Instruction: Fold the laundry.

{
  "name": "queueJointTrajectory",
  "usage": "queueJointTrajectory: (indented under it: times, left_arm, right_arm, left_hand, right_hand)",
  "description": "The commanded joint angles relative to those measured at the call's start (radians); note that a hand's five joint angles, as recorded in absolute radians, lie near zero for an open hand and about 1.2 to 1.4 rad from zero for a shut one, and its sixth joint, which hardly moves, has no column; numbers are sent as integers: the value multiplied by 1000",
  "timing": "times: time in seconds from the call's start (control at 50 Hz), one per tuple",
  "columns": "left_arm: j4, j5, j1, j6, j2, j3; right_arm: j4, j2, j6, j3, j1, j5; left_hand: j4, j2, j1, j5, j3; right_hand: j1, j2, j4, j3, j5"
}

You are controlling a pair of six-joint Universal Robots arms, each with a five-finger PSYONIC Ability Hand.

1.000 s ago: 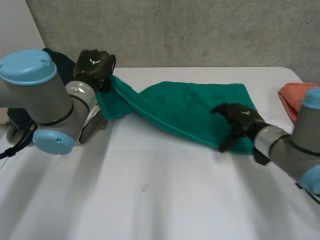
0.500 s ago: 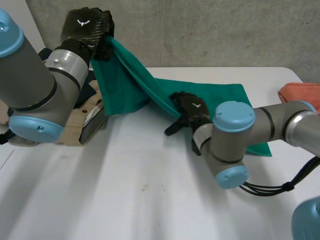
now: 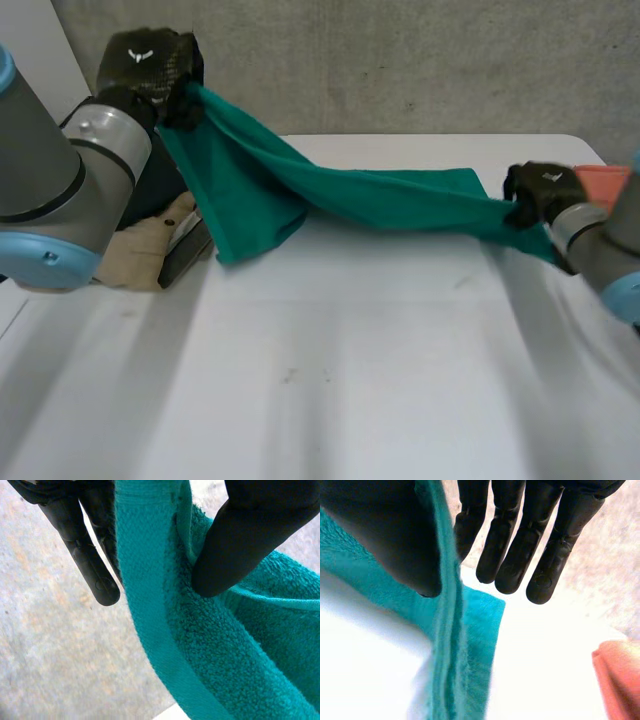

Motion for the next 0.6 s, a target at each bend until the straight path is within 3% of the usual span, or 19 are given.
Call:
queueJointTrajectory:
  times: [0.02, 0.16, 0.22, 0.3, 0.34, 0.4, 0.48, 0.6]
  left_arm:
    - [-99, 7, 22, 50, 39, -92]
    - [-326, 8, 22, 248, 133, -199]
    - [-396, 13, 11, 343, 156, -254]
    - [-415, 10, -13, 412, 147, -296]
    - [-403, 10, -26, 418, 106, -291]
    - [-377, 5, -36, 429, 0, -262]
    - [-324, -7, -40, 429, -175, -95]
    - [-182, -24, -33, 444, -359, 303]
  right_arm:
    - [338, -243, -362, 1, -130, -181]
    - [773, -467, -824, 28, -221, -164]
    - [834, -491, -876, 56, -222, -158]
    - [827, -474, -884, 114, -215, -145]
    - [810, -399, -889, 119, -173, -119]
    - [780, -281, -889, 64, -109, -22]
    - [708, -158, -884, -62, -69, 94]
    - [470, -44, -870, -294, -31, 118]
  left_hand:
    - [193, 194, 233, 257, 199]
    - [193, 194, 233, 257, 199]
    - [193, 194, 233, 257, 199]
    - [193, 194, 233, 257, 199]
    - [193, 194, 233, 257, 199]
    - [193, 194, 233, 257, 199]
    - [193, 194, 233, 257, 199]
    - [193, 194, 233, 257, 199]
  right_hand:
    - [329, 215, 208, 212, 244]
    - [329, 215, 208, 212, 244]
    - [329, 215, 208, 212, 244]
    - [329, 215, 208, 212, 244]
    - [329, 215, 208, 212, 244]
    - [329, 215, 208, 212, 244]
    - [329, 215, 208, 212, 244]
    - [329, 215, 208, 212, 244]
